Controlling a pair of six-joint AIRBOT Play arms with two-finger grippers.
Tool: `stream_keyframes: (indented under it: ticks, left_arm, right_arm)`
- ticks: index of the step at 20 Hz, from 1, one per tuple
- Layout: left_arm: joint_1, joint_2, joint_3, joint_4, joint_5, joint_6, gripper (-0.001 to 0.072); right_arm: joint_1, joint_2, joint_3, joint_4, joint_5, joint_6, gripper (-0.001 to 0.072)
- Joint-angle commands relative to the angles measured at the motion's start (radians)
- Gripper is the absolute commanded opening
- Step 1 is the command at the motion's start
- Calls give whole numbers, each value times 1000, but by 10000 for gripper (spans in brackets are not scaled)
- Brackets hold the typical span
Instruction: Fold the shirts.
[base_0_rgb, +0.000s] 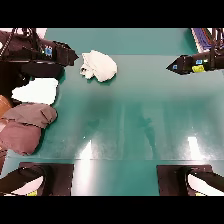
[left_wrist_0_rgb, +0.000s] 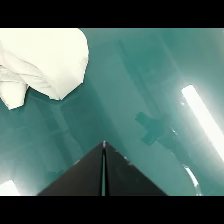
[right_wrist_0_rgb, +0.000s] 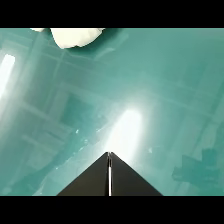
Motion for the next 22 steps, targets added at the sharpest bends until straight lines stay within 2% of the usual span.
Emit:
stream_keyframes:
  ticks: [1,14,17,18,19,22]
  left_arm:
    - [0,1,1,0,0,0,26]
    - [0,1,0,-3,4,-8,26]
    - [0,-5,0,-34,63,-7,28]
    - [0,-17,0,-34,90,-8,239]
    - [0,-39,0,-34,108,-21,485]
    - [0,-181,0,-34,148,-54,497]
  right_arm:
    - [1,0,1,0,0,0,14]
    - [1,0,1,0,0,0,14]
    - [1,0,1,1,-10,0,14]
    - [1,0,1,1,-9,0,14]
    - [1,0,1,1,-10,0,14]
    - [1,0,1,0,-7,0,14]
